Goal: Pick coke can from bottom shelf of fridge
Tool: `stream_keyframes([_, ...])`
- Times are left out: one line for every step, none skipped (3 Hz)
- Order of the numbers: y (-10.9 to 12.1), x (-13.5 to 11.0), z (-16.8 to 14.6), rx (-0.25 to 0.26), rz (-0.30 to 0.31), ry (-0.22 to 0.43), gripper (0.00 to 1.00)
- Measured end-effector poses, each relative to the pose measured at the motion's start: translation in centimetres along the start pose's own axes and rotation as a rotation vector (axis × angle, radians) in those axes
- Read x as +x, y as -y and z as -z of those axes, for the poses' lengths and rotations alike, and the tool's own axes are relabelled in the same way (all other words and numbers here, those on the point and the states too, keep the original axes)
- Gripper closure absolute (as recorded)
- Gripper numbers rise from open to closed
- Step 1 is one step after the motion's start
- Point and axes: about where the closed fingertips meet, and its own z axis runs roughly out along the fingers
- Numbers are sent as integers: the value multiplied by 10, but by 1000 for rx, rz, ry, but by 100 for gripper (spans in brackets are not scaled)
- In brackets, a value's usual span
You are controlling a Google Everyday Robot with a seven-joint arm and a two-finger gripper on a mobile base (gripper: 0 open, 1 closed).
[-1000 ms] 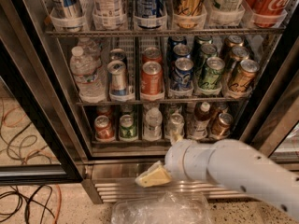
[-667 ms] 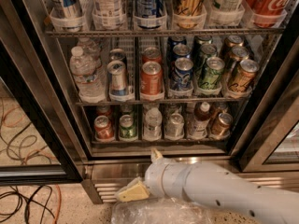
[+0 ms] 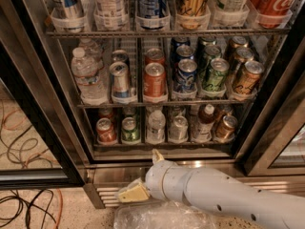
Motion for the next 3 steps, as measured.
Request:
stream_keyframes([0, -2, -6, 8, -10, 57, 0])
stream_keyframes([-27, 5, -23, 9, 75, 164, 0])
stream_keyframes([-45, -3, -45, 47, 221, 315, 0])
